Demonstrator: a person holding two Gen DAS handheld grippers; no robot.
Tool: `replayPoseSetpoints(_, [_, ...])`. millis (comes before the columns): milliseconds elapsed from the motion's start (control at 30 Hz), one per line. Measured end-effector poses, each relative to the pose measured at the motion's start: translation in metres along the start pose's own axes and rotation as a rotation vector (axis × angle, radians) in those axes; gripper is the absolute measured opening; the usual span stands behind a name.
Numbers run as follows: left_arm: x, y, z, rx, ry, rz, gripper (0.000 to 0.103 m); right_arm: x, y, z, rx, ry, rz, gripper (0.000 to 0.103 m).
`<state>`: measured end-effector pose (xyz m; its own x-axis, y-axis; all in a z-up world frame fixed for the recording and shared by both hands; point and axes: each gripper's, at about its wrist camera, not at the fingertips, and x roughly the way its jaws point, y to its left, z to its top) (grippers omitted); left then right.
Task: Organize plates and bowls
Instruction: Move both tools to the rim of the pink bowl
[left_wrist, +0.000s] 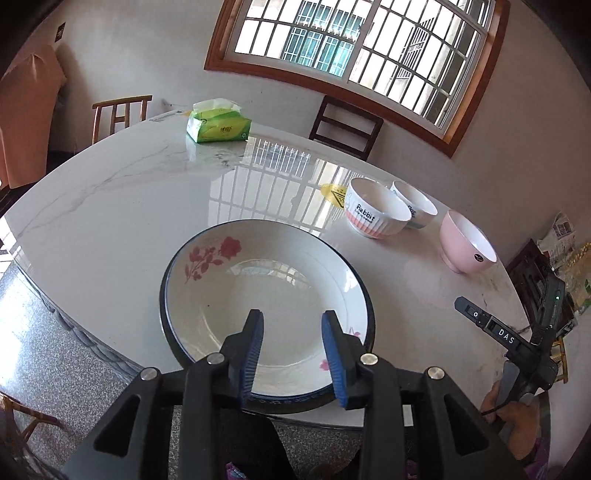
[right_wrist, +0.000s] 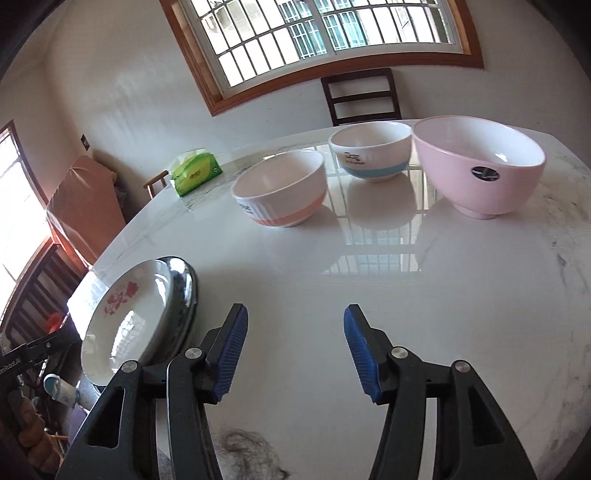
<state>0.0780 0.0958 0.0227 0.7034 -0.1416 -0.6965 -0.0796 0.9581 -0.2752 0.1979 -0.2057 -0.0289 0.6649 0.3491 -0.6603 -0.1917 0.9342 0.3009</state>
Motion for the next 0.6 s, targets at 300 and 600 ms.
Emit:
replayPoseSetpoints(300, [0.043, -0.1, 0.006, 0.156, 0.127, -0.166, 0.034, -0.035, -0.104, 0.001, 0.202, -0.061, -0.078, 0.056])
replayPoseSetpoints(600, [0.122, -0.186, 0.067, 0.124, 0.273, -0.377, 0.037, -0.046, -0.159, 0.021, 0.29, -0.043, -0.061, 0.056])
